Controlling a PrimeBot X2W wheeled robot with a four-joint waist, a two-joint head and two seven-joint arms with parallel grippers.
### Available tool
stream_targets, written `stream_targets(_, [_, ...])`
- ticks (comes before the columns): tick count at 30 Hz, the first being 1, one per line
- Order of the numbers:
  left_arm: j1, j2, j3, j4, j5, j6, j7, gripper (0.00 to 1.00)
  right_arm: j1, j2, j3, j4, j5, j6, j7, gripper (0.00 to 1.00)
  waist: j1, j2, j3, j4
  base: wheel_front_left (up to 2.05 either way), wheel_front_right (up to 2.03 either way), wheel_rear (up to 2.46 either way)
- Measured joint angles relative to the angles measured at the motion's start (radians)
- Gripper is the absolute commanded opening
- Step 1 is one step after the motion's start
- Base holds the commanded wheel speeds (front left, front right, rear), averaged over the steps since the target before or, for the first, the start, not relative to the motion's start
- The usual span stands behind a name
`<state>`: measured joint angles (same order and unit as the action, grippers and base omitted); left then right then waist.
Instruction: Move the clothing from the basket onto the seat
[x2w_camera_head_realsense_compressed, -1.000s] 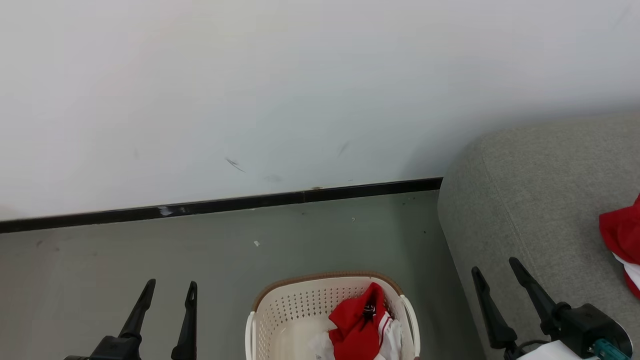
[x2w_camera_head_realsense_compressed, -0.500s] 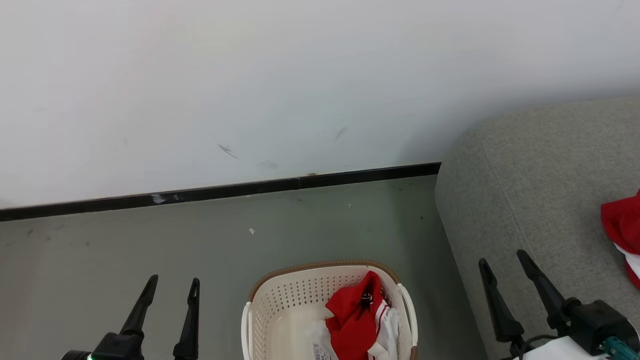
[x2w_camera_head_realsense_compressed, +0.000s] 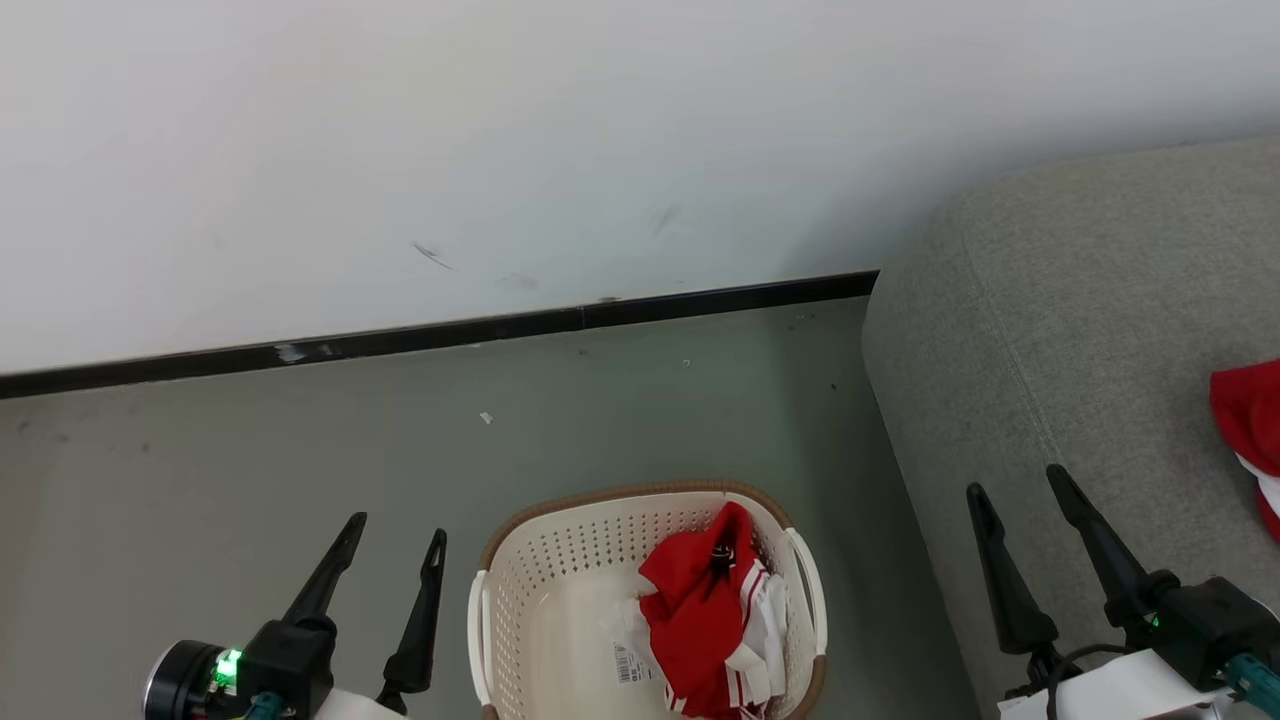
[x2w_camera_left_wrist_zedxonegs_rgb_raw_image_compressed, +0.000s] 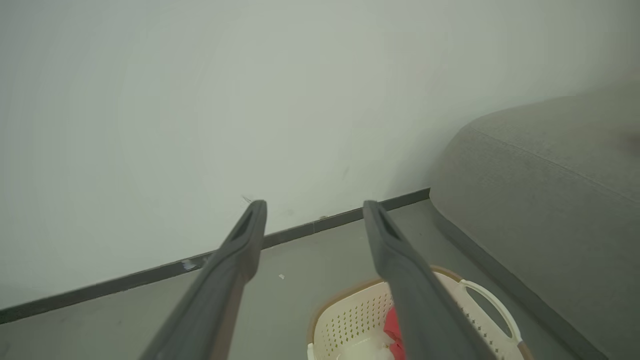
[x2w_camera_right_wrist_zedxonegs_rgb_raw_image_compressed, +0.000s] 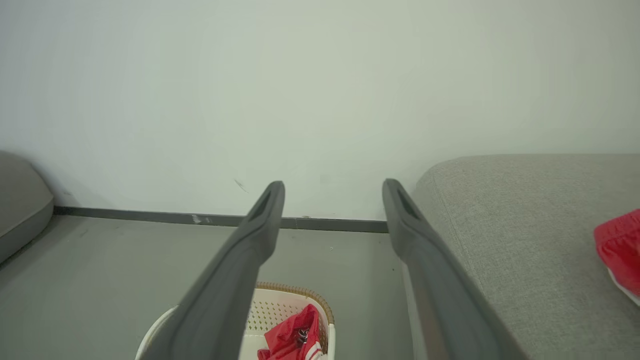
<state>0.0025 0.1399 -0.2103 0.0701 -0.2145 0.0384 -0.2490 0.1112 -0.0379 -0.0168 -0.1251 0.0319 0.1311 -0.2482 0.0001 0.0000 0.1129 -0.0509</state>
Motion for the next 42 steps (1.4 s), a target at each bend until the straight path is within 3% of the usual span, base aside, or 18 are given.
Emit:
stream_targets(20, [-0.231, -0.038, -0.178, 0.204, 0.082, -0.102, 0.064, 1.0, -0.061, 0.001, -0.073, -0.089, -0.014, 0.0, 0.0, 1.0, 0.0, 0.0, 0.172, -0.066, 0.0, 0.0, 0.0])
stream_targets(42, [-0.409, -0.061, -0.253, 0.485, 0.137, -0.13, 0.079, 1.0, -0.179, 0.001, -0.052, -0.155, 0.032, 0.0, -0.007, 1.0, 0.0, 0.0, 0.393, -0.183, 0.0, 0.0, 0.0])
